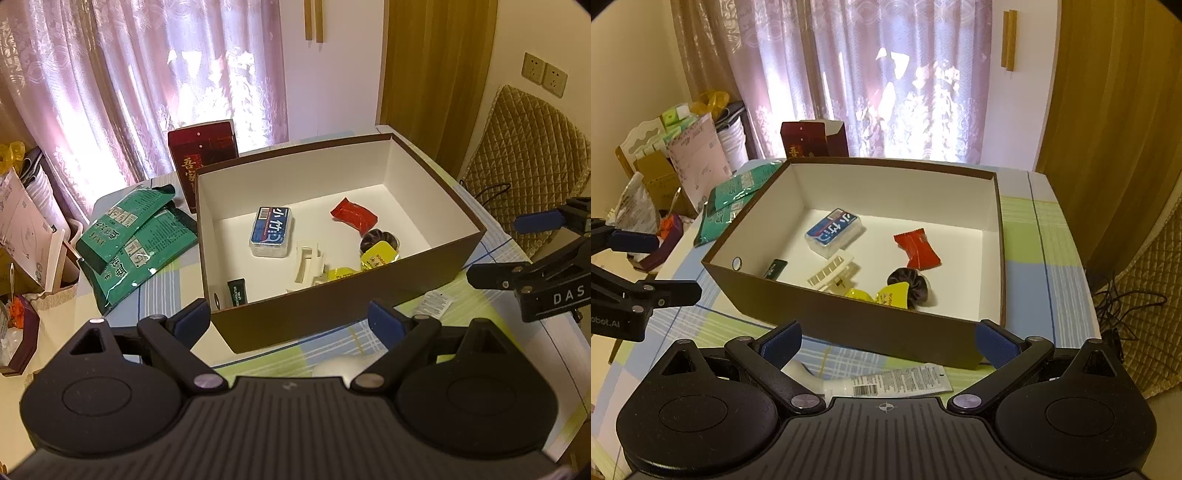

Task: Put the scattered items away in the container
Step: 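Move both grippers back from the box toward the white tube and swabs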

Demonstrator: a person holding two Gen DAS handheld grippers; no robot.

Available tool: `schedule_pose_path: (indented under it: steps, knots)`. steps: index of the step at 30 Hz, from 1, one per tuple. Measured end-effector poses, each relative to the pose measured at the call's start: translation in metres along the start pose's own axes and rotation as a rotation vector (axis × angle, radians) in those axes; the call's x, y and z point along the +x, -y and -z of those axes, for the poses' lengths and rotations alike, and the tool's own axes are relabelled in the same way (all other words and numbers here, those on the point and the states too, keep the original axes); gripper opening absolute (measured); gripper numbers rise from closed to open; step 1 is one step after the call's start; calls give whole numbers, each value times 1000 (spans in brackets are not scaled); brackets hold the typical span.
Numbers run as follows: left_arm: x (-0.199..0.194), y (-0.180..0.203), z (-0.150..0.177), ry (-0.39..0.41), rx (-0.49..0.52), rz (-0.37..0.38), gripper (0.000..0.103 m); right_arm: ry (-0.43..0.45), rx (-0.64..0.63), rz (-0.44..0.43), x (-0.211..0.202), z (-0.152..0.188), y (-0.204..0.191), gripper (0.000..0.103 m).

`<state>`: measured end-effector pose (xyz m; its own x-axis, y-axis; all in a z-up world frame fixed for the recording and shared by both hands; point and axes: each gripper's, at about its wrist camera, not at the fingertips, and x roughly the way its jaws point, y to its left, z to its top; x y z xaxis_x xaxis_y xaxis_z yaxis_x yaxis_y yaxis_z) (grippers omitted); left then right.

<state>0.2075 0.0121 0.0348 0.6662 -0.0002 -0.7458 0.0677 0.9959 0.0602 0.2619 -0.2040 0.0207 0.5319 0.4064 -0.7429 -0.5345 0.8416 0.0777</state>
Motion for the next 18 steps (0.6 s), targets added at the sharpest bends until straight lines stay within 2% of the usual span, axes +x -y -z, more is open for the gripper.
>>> schedule_pose_path:
  steps: [18]
  knots:
    - [-8, 10, 33, -8, 8, -2, 90, 9, 37, 8, -15, 28, -4, 103]
